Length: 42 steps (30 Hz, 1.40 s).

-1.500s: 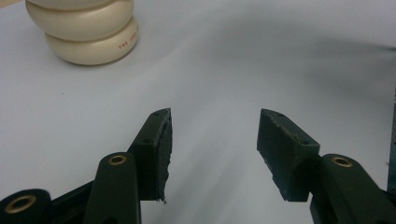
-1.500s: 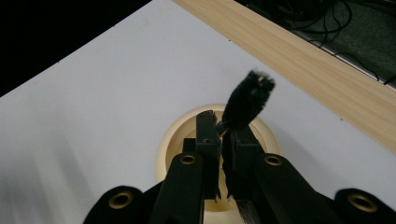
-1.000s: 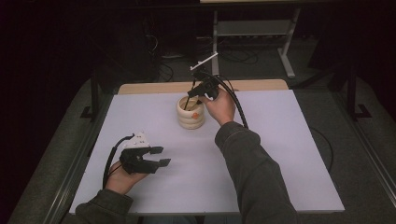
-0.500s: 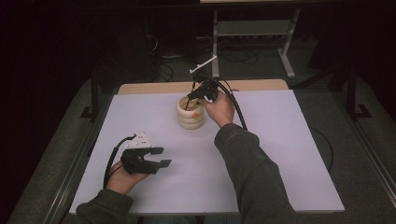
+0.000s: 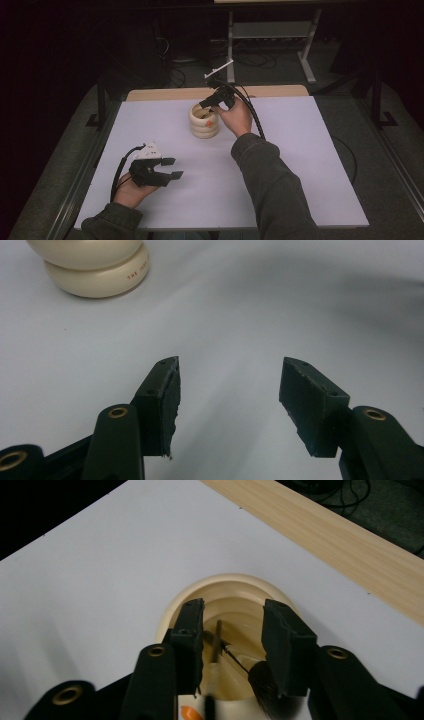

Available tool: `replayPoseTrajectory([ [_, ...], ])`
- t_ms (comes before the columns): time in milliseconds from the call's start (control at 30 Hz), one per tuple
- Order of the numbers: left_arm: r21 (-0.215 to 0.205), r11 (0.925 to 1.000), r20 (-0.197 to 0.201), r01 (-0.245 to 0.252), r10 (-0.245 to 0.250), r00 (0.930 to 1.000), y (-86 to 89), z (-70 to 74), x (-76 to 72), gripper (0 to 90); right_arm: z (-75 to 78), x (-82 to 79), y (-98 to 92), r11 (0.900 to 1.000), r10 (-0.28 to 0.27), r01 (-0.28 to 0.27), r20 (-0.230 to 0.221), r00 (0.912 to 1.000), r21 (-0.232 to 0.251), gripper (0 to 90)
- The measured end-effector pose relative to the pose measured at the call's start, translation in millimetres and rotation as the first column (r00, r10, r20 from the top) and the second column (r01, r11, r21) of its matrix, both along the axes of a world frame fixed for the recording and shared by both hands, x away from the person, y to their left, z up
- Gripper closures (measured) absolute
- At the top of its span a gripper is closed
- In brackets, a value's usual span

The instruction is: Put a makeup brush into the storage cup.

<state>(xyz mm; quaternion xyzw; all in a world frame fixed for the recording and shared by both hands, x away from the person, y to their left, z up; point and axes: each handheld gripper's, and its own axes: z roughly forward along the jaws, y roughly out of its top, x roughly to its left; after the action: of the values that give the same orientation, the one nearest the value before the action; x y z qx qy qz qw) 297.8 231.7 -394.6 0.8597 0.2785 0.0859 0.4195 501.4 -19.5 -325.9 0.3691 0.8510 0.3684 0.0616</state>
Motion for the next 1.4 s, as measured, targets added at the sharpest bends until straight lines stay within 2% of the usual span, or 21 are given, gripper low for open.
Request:
replayPoseTrajectory([
  [167, 0.010, 0.9999, 0.000, -0.003, 0.003, 1.0000, 0.6, -0.8, 1.0, 41.5, 5.6, -3.9, -9.7, 1.000, 0.015, -0.016, 0.008, 0.9998, 0.024, 53.7],
  [200, 0.013, 0.9999, 0.001, -0.003, 0.003, 1.0000, 0.7, -0.9, 1.2, 41.3, 7.2, -5.5, -10.7, 1.000, 0.008, -0.007, -0.004, 1.0000, 0.031, 52.8],
  [533, 0.020, 0.9997, 0.003, -0.016, 0.016, 0.9999, 2.3, -0.8, 3.0, 39.6, 18.1, -16.6, -33.8, 0.999, -0.001, -0.002, 0.045, 0.9990, 0.047, 47.5],
  [600, 0.013, 0.9996, 0.000, -0.024, 0.024, 0.9997, 2.4, -1.2, 3.4, 39.3, 20.5, -18.7, -40.0, 0.999, -0.006, 0.004, 0.039, 0.9992, 0.053, 45.4],
  [667, 0.013, 0.9996, 0.001, -0.026, 0.026, 0.9996, 2.5, -1.1, 3.5, 39.0, 20.8, -19.0, -43.0, 0.999, -0.001, -0.001, 0.049, 0.9988, 0.052, 44.8],
  [700, 0.019, 0.9994, 0.002, -0.029, 0.028, 0.9996, 2.7, -1.3, 4.2, 38.5, 21.8, -23.3, -50.8, 0.997, -0.010, 0.007, 0.050, 0.9987, 0.074, 44.2],
  [767, 0.019, 0.9993, 0.002, -0.033, 0.033, 0.9995, 1.6, -1.7, 4.2, 38.1, 21.3, -25.4, -55.4, 0.996, -0.012, 0.008, 0.045, 0.9989, 0.086, 43.8],
  [800, 0.023, 0.9992, 0.002, -0.032, 0.032, 0.9995, 1.3, -2.0, 4.3, 38.0, 19.9, -25.9, -59.1, 0.996, -0.009, 0.004, 0.057, 0.9983, 0.084, 43.1],
  [833, 0.030, 0.9991, 0.003, -0.031, 0.031, 0.9995, 1.1, -2.4, 4.6, 37.8, 19.7, -27.4, -61.2, 0.996, -0.018, 0.014, 0.045, 0.9988, 0.087, 42.2],
  [900, 0.027, 0.9990, -0.004, -0.036, 0.036, 0.9993, 1.1, -3.1, 4.4, 37.2, 17.9, -29.1, -66.7, 0.996, -0.020, 0.015, 0.056, 0.9982, 0.082, 41.0],
  [1100, 0.016, 0.9987, 0.009, -0.048, 0.048, 0.9988, 1.8, -2.2, 4.3, 36.9, 15.3, -37.3, -80.3, 0.996, -0.015, 0.006, 0.099, 0.9950, 0.094, 38.0],
  [1300, 0.014, 0.9982, 0.002, -0.058, 0.058, 0.9983, 4.2, -2.0, 5.2, 36.6, 14.0, -42.6, -90.9, 0.995, -0.019, 0.009, 0.090, 0.9958, 0.103, 34.6],
  [1400, 0.015, 0.9980, 0.009, -0.062, 0.062, 0.9981, 4.1, -2.6, 5.0, 35.8, 12.9, -43.2, -93.9, 0.994, -0.029, 0.021, 0.068, 0.9973, 0.110, 33.8],
])
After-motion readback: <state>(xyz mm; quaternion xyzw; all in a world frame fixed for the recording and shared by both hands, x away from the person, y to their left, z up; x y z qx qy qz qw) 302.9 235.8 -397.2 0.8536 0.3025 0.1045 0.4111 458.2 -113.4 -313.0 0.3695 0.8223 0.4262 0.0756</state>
